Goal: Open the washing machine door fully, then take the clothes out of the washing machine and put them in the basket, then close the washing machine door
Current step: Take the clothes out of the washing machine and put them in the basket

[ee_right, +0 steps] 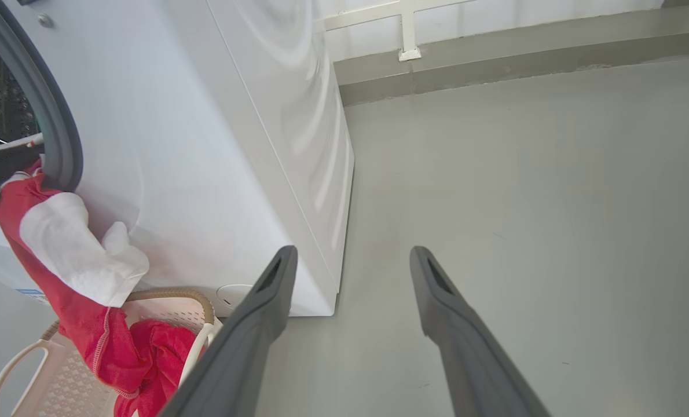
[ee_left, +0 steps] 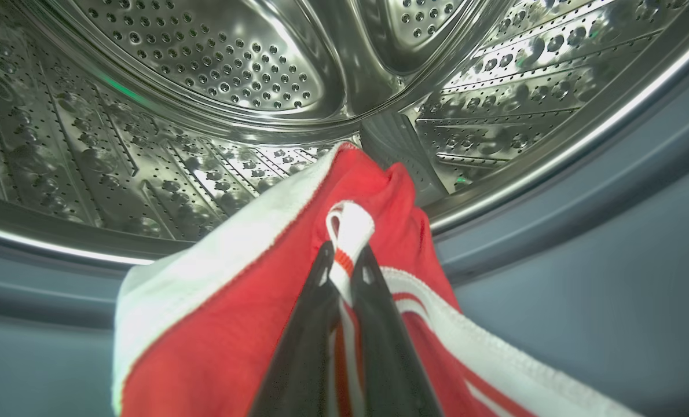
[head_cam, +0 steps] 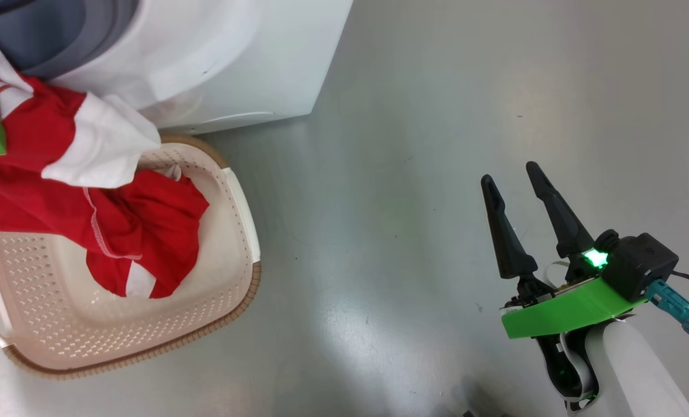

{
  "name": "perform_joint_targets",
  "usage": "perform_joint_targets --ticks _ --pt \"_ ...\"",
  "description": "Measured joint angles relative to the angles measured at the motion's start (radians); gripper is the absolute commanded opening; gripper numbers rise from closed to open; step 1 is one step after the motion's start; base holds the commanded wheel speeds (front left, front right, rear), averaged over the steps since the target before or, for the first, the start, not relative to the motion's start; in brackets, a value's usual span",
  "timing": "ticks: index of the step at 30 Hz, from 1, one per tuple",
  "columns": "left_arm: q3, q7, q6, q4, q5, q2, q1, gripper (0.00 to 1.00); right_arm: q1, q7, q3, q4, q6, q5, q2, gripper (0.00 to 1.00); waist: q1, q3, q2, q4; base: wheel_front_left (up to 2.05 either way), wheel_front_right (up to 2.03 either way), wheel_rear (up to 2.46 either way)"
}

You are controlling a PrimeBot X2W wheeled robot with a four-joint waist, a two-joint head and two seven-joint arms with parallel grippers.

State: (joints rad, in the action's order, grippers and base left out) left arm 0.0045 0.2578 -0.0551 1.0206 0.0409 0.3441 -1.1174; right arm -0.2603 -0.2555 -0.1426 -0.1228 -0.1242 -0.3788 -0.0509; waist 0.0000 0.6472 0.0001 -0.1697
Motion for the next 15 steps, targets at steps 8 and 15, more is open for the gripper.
perform_joint_targets --ticks 8,15 --pt "0.057 -0.001 -0.026 -0.099 0.070 -0.037 0.030 0.00 0.000 0.000 0.012 -0.001 0.000 0.000 0.000 1.00 0.0000 -0.013 0.0000 0.019 0.00 0.00 0.00" --pt "0.139 -0.001 -0.044 -0.308 0.109 -0.095 0.219 0.00 0.001 0.000 0.033 -0.002 0.000 0.000 0.000 1.00 0.0000 -0.038 0.0000 0.045 0.00 0.00 0.00"
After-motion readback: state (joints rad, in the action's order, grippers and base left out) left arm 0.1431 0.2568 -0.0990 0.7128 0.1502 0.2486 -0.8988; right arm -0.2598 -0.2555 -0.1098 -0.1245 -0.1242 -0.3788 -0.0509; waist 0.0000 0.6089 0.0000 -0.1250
